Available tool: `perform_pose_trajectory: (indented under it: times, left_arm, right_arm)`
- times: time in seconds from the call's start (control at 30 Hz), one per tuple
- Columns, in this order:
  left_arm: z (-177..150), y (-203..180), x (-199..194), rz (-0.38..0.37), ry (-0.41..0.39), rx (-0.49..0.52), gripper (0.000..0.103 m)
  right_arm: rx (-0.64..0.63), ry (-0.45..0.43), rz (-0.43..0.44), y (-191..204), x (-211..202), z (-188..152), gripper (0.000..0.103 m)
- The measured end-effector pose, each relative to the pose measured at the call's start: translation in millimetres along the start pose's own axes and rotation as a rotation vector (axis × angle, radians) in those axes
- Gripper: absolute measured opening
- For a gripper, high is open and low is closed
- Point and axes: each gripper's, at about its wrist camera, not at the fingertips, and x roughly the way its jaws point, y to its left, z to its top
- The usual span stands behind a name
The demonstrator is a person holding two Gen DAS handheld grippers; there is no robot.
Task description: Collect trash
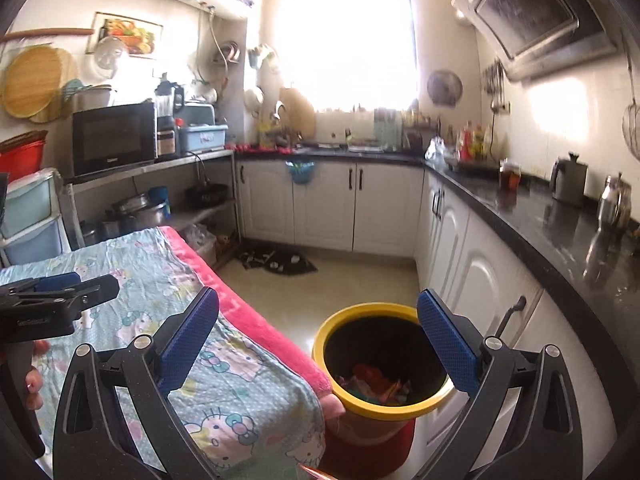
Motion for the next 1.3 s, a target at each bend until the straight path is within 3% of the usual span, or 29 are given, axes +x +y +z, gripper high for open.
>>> perform_pose_trajectory:
  times: [0.3, 0.57, 0.9, 1.3]
  left_arm:
    - [-23, 12, -29, 0.059, -0.082, 0.025, 0.092]
    - [-37, 12, -52, 0.101, -0.167, 0.049, 0.092]
    - [-64, 8, -59, 0.119, -0.196, 0.056, 0.092]
    - [-79, 7, -51, 0.110, -0.187, 0.070, 0.092]
  right_arm:
    - [0.000, -0.118, -0.025, 12, -31, -25, 0.097]
    - [0.046, -0.161, -0.043, 10, -47, -46, 0.097]
    - [-0.020, -0.231, -0.054, 24, -63, -81, 0.097]
    - [-0.039, -0.187, -0.023, 40, -60, -100, 0.097]
